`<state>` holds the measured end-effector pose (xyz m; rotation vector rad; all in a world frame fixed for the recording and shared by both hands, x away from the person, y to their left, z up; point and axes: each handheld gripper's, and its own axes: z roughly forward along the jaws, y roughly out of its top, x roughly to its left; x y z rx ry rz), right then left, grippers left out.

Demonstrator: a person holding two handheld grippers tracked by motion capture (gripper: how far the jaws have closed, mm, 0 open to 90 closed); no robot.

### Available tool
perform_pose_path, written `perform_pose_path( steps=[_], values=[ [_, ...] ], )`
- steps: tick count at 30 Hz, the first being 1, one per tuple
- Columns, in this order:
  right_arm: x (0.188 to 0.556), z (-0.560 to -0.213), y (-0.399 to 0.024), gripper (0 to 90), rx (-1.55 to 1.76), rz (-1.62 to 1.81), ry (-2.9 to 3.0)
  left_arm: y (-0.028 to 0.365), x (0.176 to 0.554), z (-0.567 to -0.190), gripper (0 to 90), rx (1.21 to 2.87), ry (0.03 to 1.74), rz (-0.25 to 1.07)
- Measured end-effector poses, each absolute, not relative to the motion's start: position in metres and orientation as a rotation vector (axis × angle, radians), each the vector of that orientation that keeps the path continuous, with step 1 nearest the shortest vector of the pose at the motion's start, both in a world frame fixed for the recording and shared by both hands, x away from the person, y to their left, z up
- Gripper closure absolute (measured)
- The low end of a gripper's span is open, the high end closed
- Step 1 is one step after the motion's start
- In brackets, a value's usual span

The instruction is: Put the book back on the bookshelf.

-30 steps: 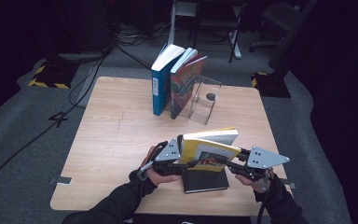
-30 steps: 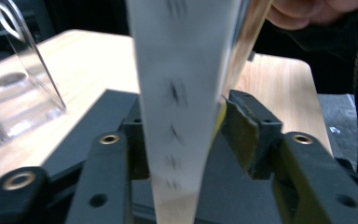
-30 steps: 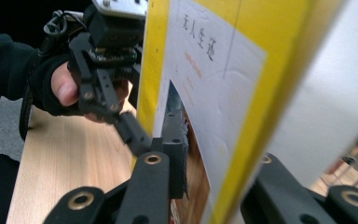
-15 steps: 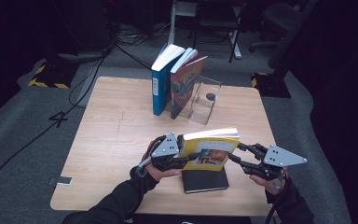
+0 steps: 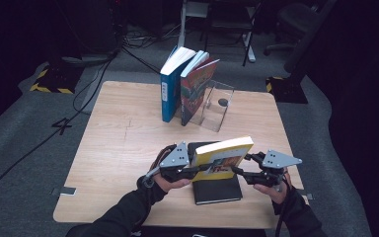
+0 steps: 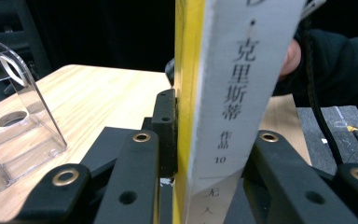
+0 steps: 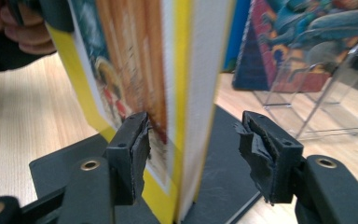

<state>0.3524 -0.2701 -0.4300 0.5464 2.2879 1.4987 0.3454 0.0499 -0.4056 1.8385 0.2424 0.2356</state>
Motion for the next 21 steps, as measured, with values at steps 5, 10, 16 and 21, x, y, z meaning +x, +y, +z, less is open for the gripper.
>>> perform_pose_path(
  steps=[5,10,16,21],
  values=[
    [0.349,-0.434,-0.26,46.5,0.519,1.493,2.318,0.047,0.345,-0.395,66.5,1.797,0.239,0.237],
    [0.348,-0.435,-0.257,46.7,0.514,1.494,2.318,0.04,0.345,-0.388,63.4,1.786,0.233,0.259],
    [0.348,-0.435,-0.258,47.0,0.518,1.498,2.319,0.034,0.348,-0.378,62.4,1.794,0.222,0.258],
    [0.348,-0.435,-0.259,45.4,0.533,1.483,2.304,0.031,0.351,-0.368,68.6,1.809,0.201,0.256]
  ],
)
